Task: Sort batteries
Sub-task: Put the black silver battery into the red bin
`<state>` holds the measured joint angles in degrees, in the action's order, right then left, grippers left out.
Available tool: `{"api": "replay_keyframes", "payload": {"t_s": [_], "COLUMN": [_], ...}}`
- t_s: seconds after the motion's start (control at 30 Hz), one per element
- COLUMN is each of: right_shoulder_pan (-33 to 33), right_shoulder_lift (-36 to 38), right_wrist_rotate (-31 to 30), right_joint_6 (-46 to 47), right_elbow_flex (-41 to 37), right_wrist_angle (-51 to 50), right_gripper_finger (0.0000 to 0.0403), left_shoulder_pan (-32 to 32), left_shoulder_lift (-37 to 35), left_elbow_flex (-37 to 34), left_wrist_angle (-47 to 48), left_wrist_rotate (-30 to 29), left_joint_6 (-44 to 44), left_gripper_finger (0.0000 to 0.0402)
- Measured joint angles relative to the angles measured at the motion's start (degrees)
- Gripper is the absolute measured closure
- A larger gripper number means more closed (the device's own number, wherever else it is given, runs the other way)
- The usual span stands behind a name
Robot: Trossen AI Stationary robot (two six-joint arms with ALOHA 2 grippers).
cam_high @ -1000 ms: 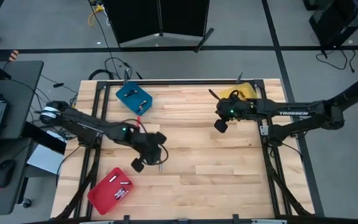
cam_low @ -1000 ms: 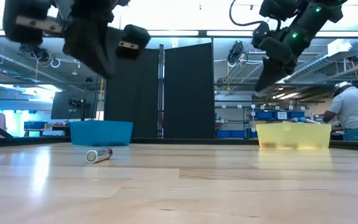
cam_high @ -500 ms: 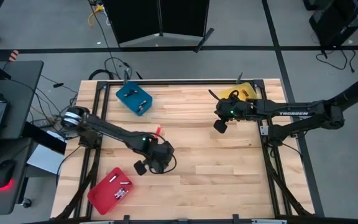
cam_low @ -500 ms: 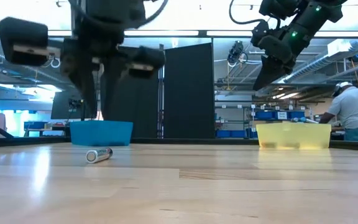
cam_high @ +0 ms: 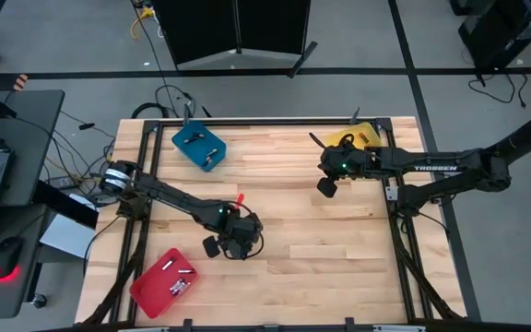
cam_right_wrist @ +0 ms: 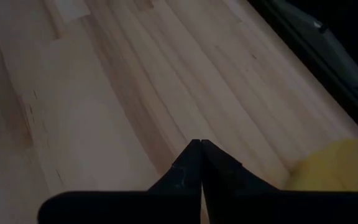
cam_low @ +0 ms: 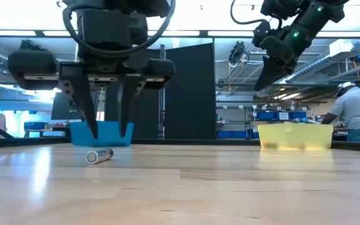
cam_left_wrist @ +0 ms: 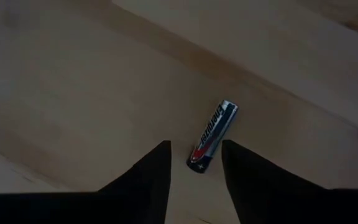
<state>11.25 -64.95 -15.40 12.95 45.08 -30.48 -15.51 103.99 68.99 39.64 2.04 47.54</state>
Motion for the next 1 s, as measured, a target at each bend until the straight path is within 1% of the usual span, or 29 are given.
{"api": "replay_keyframes", "payload": {"t_s": [0.13,0.23,0.37,0.47,0.57,0.67,0.83,1.0], "right_shoulder_pan": [0.0,0.0,0.0,0.0,0.0,0.0,0.0,0.0], "right_shoulder_lift": [0.0,0.0,0.0,0.0,0.0,0.0,0.0,0.0], "right_wrist_rotate": [0.0,0.1,0.1,0.1,0.1,0.1,0.1,0.1], "right_joint_6": [0.0,0.0,-0.5,-0.7,-0.7,-0.7,-0.7,-0.7], "right_elbow_flex": [0.0,0.0,0.0,0.0,0.0,0.0,0.0,0.0], "right_wrist_angle": [0.0,0.0,0.4,0.6,0.8,0.9,0.9,0.9], "right_gripper_finger": [0.0383,0.0386,0.0394,0.039,0.0384,0.0386,0.0393,0.0384], "left_shoulder_pan": [0.0,0.0,0.0,0.0,0.0,0.0,-0.2,-0.3], "left_shoulder_lift": [0.5,1.4,2.3,2.6,2.6,2.6,3.0,3.7], "left_elbow_flex": [0.0,-0.6,-1.1,-1.1,-1.1,-1.1,-1.0,-0.8], "left_wrist_angle": [0.0,-0.9,-1.2,-1.7,-1.6,-1.9,-2.0,-1.1], "left_wrist_rotate": [0.1,0.2,0.3,-0.1,-0.9,-1.1,1.1,0.9], "left_joint_6": [1.9,2.2,4.9,4.8,4.6,4.5,4.4,4.3], "left_gripper_finger": [0.0249,0.0249,0.0249,0.0252,0.0267,0.0294,0.0338,0.035]}}
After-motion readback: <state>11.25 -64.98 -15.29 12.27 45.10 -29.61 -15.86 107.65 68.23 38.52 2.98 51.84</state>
